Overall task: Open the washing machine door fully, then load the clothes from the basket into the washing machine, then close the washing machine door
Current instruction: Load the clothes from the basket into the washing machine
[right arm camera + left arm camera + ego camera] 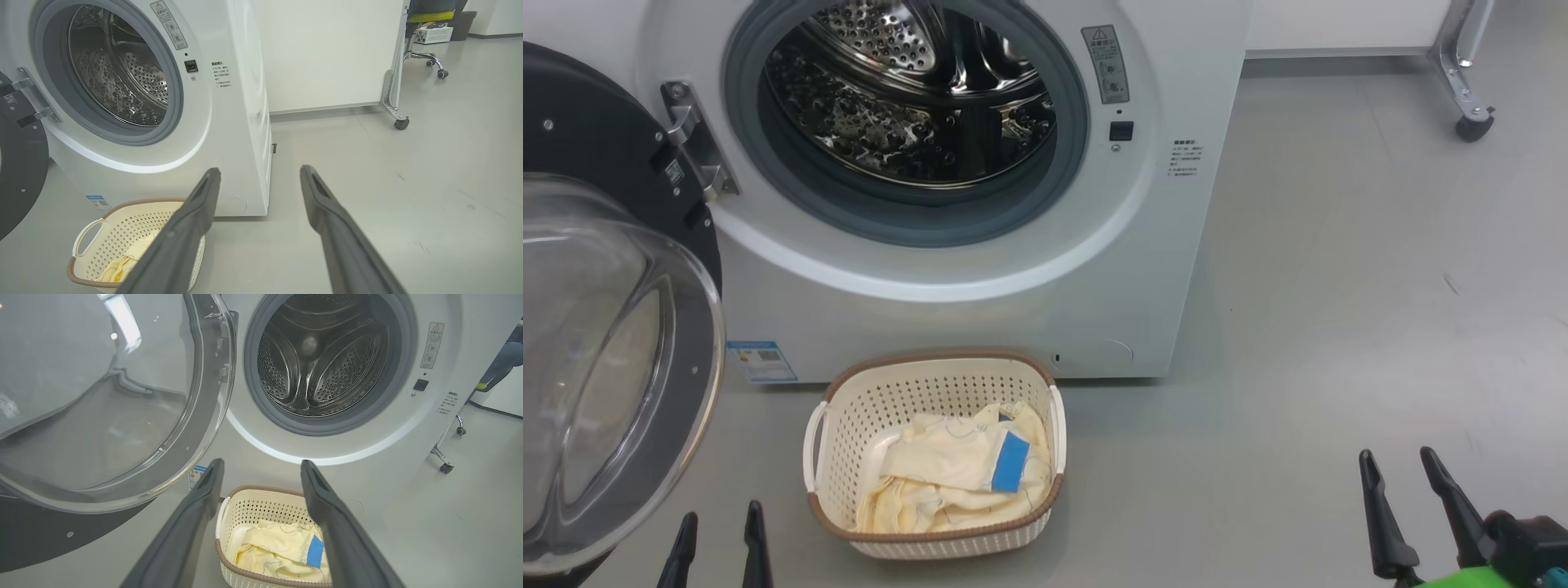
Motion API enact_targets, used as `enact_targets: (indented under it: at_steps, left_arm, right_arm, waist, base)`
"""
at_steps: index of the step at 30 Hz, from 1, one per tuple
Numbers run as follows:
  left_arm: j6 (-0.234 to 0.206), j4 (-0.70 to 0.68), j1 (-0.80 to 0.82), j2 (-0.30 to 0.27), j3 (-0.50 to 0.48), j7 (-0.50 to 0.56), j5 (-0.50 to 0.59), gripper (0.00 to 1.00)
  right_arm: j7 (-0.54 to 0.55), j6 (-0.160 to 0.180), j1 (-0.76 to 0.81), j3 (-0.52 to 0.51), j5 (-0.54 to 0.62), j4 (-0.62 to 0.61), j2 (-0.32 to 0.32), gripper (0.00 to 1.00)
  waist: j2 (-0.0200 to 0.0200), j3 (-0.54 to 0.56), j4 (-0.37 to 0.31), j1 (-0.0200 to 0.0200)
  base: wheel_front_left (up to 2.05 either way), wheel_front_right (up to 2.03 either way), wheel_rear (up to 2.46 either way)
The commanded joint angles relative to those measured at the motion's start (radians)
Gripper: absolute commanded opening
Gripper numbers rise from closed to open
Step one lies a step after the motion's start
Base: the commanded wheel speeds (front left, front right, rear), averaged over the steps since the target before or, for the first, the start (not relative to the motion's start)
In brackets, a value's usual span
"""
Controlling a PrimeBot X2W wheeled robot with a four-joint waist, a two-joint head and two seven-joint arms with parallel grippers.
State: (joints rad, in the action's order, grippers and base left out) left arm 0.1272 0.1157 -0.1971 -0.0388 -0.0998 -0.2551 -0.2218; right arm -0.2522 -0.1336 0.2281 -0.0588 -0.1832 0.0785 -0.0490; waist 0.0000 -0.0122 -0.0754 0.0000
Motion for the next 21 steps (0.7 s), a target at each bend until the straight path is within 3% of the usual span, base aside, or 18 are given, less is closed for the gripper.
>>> enact_targets:
  at_steps: [1,8,21]
  left_arm:
    - [0.003,-0.032,0.027,-0.011,-0.034,-0.007,-0.001,1.0]
    - [0.003,-0.043,0.031,-0.011,-0.043,-0.007,-0.009,1.0]
    - [0.003,-0.032,0.041,-0.011,-0.047,-0.007,-0.015,1.0]
  right_arm:
    - [-0.01,0.003,-0.024,0.021,0.002,-0.032,-0.017,1.0]
    - [-0.01,0.003,-0.027,0.019,0.001,-0.031,-0.017,1.0]
    - [-0.01,0.003,-0.039,0.025,-0.004,-0.027,-0.011,1.0]
  waist:
    - [0.0,-0.001,0.0,0.0]
    - [0.0,-0.006,0.002,0.0]
    - [0.0,-0.022,0.002,0.0]
  base:
    - [1.1,-1.1,0.0]
    - [0.79,-0.79,0.0]
    - [0.03,-0.03,0.0]
